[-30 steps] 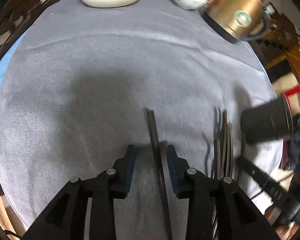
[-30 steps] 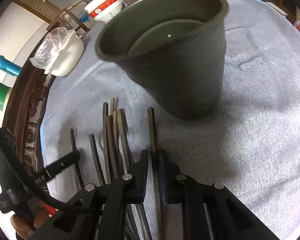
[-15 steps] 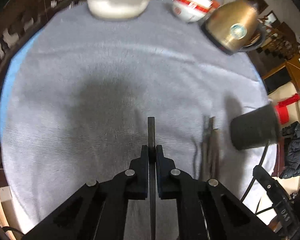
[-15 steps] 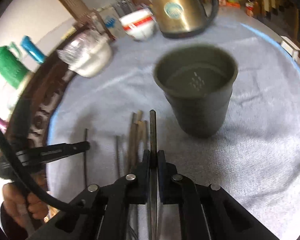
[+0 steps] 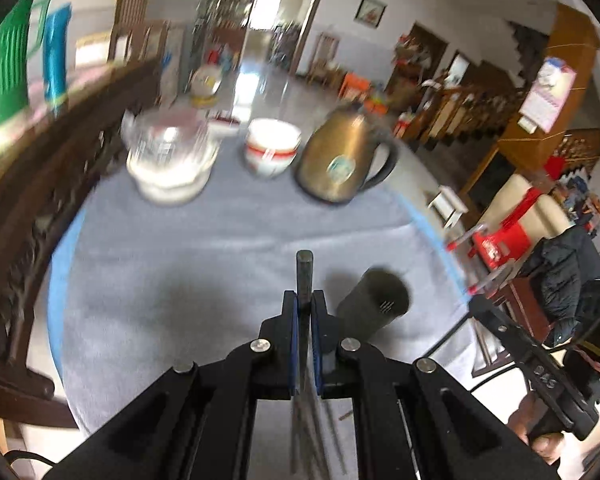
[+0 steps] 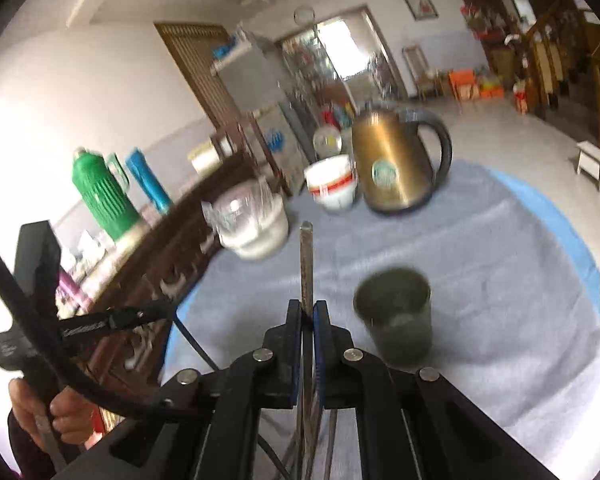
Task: Organize utensils
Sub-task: 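Lift both held sticks over the grey cup and open both tools, then move both open tools back to the remaining dark sticks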
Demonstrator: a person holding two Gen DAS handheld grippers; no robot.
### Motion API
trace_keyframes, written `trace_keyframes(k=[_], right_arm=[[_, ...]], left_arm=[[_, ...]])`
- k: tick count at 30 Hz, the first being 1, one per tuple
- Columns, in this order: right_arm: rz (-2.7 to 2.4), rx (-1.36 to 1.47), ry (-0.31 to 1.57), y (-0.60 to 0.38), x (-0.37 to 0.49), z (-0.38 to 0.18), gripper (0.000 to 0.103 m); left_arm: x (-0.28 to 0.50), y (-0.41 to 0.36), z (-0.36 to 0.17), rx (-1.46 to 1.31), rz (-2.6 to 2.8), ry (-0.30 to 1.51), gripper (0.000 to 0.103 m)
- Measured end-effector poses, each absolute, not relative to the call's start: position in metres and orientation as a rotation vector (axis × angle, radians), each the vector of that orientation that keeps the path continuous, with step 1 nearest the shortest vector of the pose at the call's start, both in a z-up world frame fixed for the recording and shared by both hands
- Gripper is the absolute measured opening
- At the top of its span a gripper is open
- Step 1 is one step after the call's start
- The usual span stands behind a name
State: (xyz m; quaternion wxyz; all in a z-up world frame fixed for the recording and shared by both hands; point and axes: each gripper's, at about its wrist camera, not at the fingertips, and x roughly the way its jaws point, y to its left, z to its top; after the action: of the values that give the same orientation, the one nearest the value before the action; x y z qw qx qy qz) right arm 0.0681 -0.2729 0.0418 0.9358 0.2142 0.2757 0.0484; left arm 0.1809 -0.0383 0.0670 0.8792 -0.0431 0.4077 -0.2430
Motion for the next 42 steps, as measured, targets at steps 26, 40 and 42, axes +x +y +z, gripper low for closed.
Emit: trace_keyframes(k=[26,40,42], right_arm=[[-0.213,0.379,0.431,-0.330,0.118,0.064,0.006],[-0.111,0.537,0.577,-0.343,0.118,0.017,0.013],[-0.091,0.546,0.578,-0.342,0.112,0.015,0.025]], left_arm=[[0.218,-0.154,0.058,-0.121,-0.521,0.728,0.006],[0.204,-0.135,0.024,-0.054,-0.531,0.806,0.023],[0.199,-0.124,0.023,-0.056,-0.528,0.799,0.040]])
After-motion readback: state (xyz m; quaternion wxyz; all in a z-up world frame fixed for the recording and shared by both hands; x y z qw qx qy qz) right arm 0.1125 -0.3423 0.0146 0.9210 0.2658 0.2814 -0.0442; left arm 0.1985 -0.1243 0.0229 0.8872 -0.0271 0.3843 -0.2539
